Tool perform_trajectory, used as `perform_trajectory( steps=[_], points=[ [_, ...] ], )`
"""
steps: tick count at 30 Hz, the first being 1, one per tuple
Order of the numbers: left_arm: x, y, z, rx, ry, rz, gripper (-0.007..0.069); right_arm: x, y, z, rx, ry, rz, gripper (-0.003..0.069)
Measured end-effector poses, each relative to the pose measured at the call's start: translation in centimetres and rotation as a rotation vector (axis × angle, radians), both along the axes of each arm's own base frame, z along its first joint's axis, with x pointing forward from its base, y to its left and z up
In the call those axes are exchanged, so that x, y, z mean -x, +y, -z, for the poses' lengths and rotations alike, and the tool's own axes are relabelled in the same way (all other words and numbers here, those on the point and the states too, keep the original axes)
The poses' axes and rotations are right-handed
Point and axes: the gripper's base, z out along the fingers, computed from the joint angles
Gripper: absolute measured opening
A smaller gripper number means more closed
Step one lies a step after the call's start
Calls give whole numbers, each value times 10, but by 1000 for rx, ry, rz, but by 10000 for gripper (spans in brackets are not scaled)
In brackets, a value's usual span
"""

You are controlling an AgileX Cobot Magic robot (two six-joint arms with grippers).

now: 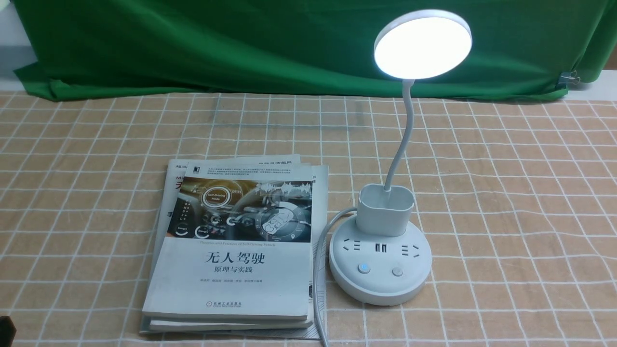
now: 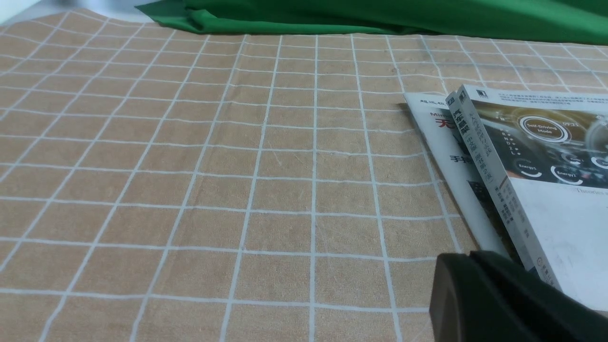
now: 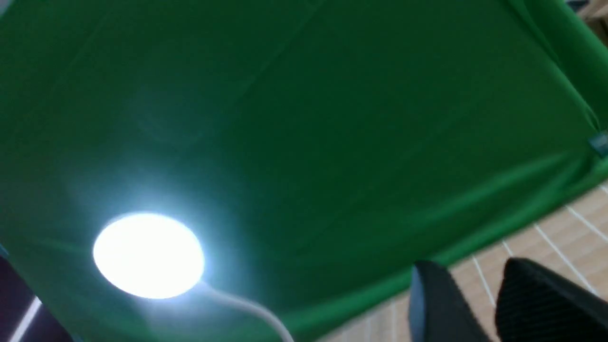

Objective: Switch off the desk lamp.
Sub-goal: Use the right arm to press the button switch on the lamp holder

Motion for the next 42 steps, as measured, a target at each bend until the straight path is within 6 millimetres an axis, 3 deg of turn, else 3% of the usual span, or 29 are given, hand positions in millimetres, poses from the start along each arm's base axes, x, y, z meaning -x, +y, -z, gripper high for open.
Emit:
perform_trajectory(
  steps=[4,6,9,15,18,19,21,24,26,28,32,42],
  points=[
    [0,0,0,0,0,0,4,-5,5,-27,144,184,-38,69],
    [0,0,0,0,0,0,4,-6,7,-42,218,237,-55,48],
    [0,0,0,0,0,0,4,-24,13,-80,426,457,-143,38],
    [0,0,0,-1,0,0,4,-78,24,-98,616,870,-342,38],
    [0,0,0,-1,0,0,4,-107,29,-92,615,985,-412,36],
    [0,0,0,-1,0,0,4,-124,37,-87,617,1027,-469,34],
    [0,0,0,-1,0,0,4,-139,50,-79,635,1060,-533,32],
    [0,0,0,-1,0,0,4,-163,86,-57,718,1105,-653,31],
    [0,0,0,-1,0,0,4,-168,102,-51,767,1115,-699,31],
    [0,0,0,-1,0,0,4,-181,138,-31,876,1158,-774,31],
    [0,0,0,-1,0,0,4,-202,173,-9,953,1189,-824,31],
    [0,0,0,0,0,0,4,-234,195,15,974,1211,-824,31]
  ],
)
